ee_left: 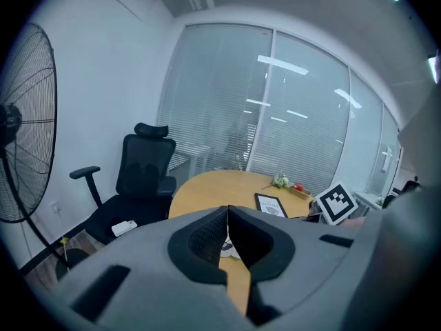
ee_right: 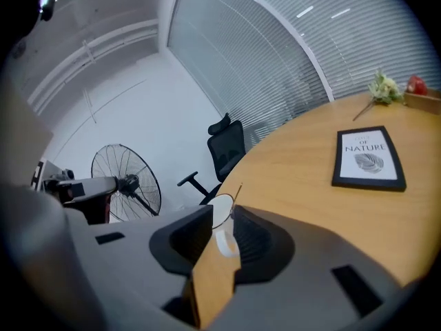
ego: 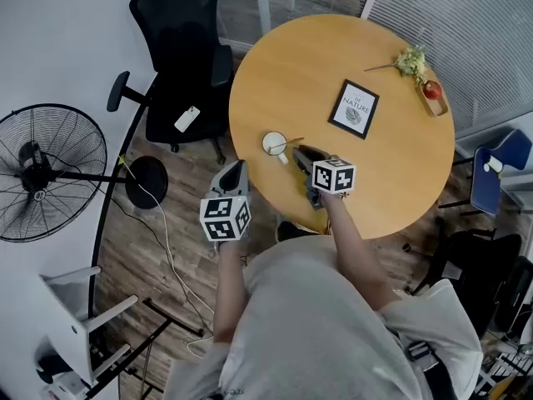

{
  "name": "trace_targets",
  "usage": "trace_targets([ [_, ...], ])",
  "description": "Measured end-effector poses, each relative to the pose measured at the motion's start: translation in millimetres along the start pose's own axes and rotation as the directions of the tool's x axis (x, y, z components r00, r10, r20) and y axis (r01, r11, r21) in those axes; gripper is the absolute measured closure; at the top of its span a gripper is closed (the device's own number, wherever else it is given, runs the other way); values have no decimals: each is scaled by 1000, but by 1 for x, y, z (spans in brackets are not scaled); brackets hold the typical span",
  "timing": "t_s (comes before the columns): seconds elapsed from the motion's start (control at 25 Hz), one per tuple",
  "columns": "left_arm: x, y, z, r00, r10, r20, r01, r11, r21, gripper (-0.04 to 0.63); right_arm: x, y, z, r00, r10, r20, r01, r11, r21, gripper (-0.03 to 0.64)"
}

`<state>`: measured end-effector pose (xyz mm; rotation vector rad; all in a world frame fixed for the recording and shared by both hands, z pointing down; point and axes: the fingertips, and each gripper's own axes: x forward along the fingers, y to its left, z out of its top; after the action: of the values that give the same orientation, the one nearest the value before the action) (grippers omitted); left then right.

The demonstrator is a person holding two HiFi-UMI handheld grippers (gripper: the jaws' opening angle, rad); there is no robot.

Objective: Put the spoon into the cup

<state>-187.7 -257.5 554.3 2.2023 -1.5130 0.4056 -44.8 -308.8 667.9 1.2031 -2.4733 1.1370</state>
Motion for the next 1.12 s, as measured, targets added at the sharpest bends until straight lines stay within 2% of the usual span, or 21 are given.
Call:
trace_targets([
  [0.16,-6,-15,-5,1000,-16,-8,16,1000,10,586,-19,9,2,999,-25,-20,22,991,-131,528],
  [0.32,-12,-27,-10,1000,-29,-12,29,999,21,586,-36,20,6,1000,-15,9,16,988,-157,528],
  [0.52,-20,-36,-18,999,-31,-14,31,999,34,586,-53,31,5,999,-28,21,33,969,-243,528],
  [0.72,-29,-44,-24,999,-30,-18,30,999,44,586,-69,40,5,998,-2,56,15,976,-216,528],
  [0.96,-37,-55,-31,999,-31,-19,32,998,45,586,-86,47,2,998,4,68,12,971,-239,528],
  [1.12,-44,-67,-38,999,-37,-17,38,998,43,586,-101,48,1,995,27,99,-8,981,-195,529],
])
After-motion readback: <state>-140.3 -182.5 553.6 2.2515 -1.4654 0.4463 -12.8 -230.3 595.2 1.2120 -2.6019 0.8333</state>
